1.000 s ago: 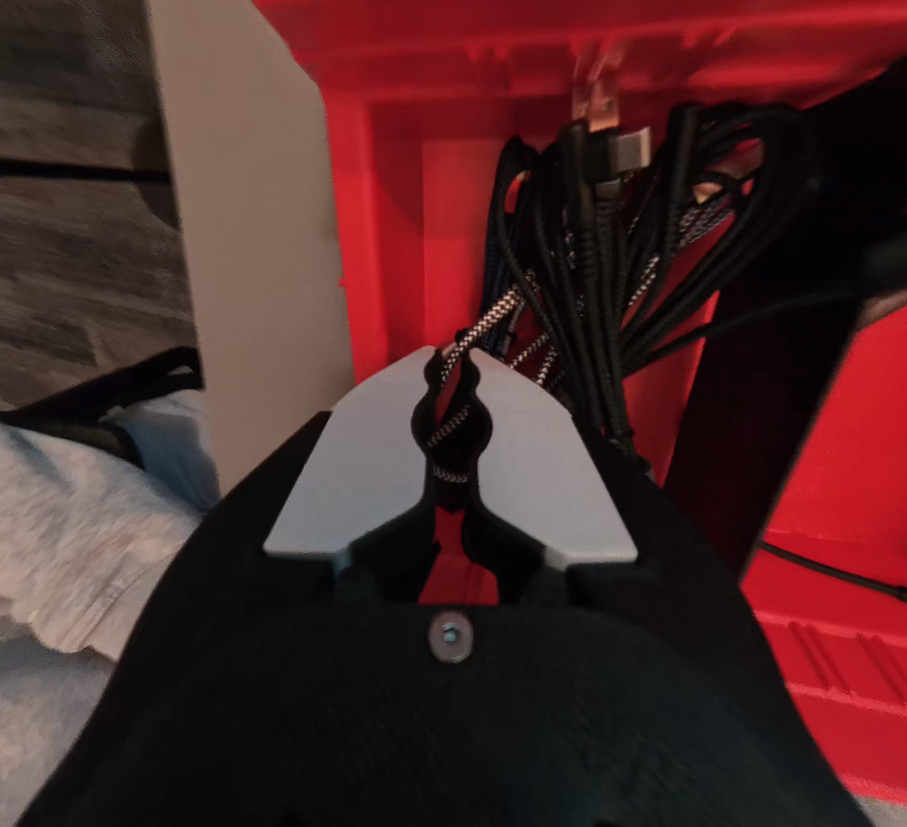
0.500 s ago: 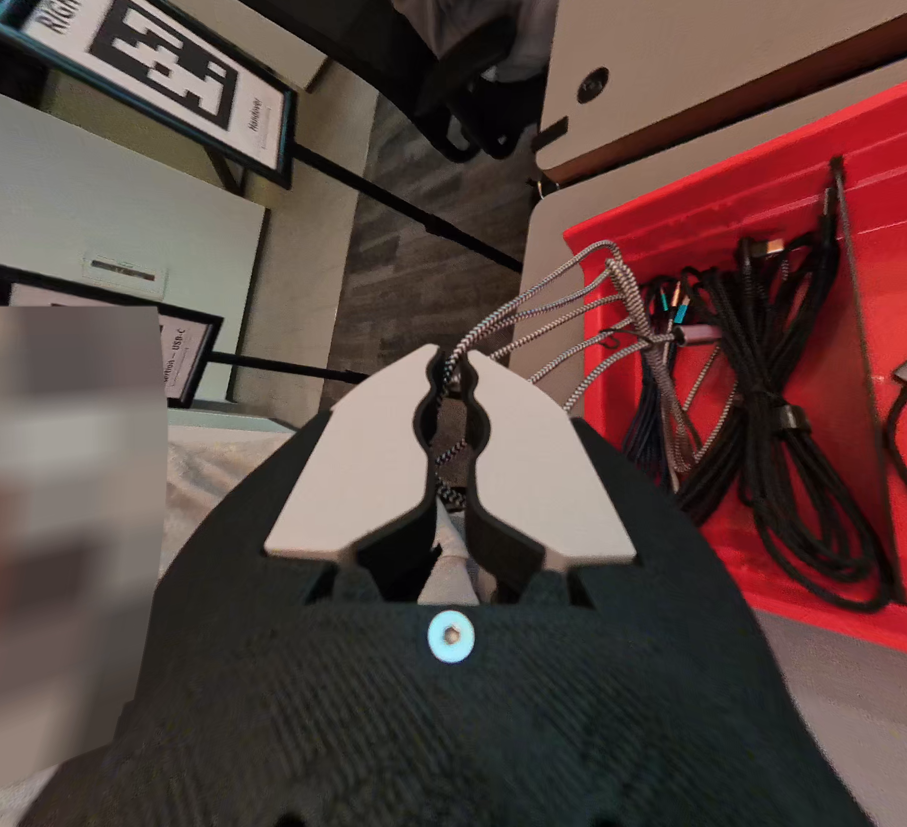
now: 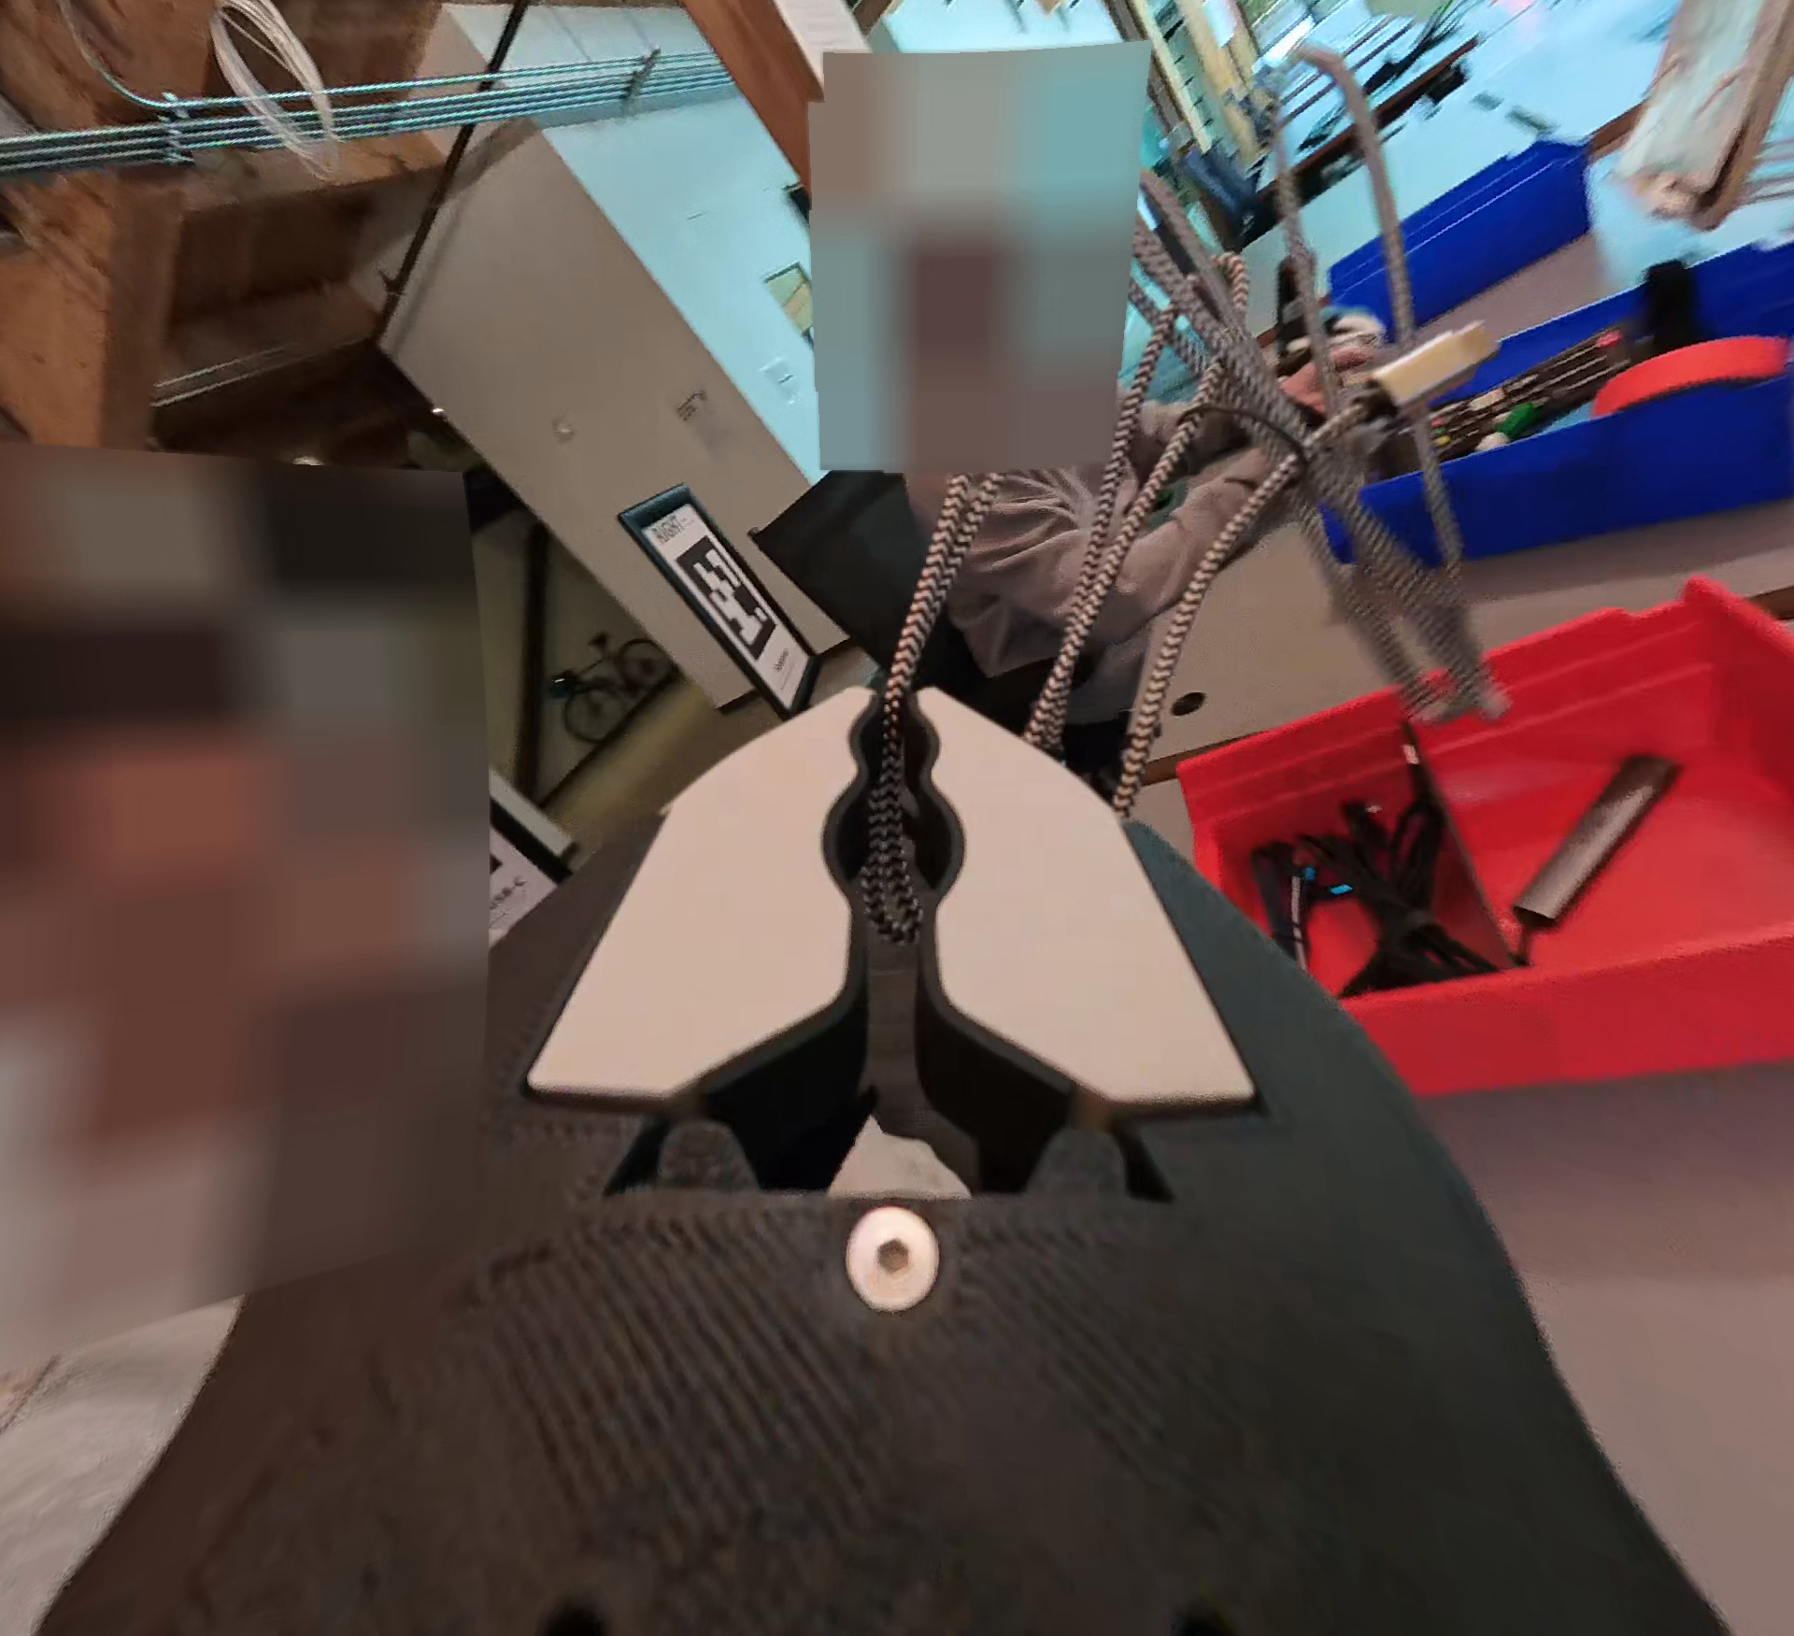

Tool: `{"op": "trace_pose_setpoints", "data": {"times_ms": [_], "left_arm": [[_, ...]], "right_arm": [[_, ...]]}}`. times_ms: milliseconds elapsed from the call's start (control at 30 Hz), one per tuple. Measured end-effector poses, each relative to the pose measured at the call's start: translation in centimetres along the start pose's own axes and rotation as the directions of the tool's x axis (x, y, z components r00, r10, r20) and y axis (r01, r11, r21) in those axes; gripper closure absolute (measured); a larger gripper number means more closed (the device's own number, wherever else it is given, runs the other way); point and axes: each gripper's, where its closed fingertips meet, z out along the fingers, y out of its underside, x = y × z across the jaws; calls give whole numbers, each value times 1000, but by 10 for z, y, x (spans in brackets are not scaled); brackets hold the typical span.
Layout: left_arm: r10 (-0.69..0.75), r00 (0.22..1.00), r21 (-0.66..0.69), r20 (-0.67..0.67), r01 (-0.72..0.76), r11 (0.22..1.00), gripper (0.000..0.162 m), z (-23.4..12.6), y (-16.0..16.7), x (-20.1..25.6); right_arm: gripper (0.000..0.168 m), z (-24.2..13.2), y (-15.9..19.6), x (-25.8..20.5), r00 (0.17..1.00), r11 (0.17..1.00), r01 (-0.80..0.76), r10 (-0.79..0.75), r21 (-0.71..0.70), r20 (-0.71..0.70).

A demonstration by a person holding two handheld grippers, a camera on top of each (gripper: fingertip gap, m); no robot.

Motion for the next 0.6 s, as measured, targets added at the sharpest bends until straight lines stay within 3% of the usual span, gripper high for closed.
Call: {"op": "trace_pose_setpoints", "data": {"times_ms": [100, 233, 433, 600], "left_arm": [[-15, 997, 32, -78, 18, 999, 155, -1, -5, 11], [-56, 977, 44, -204, 66, 997, 155, -2, -9, 26], [-59, 963, 30, -263, 70, 997, 154, -1, -7, 34], [-28, 974, 19, -223, 33, 999, 154, -1, -5, 31]], "right_arm": [[165, -51, 9, -19, 995, 997, 62, -58, 38, -87], [164, -111, 50, -34, 946, 986, 166, -160, -2, -281], [163, -186, 144, -41, 808, 965, 230, -260, -123, -529], [165, -230, 219, -42, 671, 947, 249, -320, -203, -669]]}}
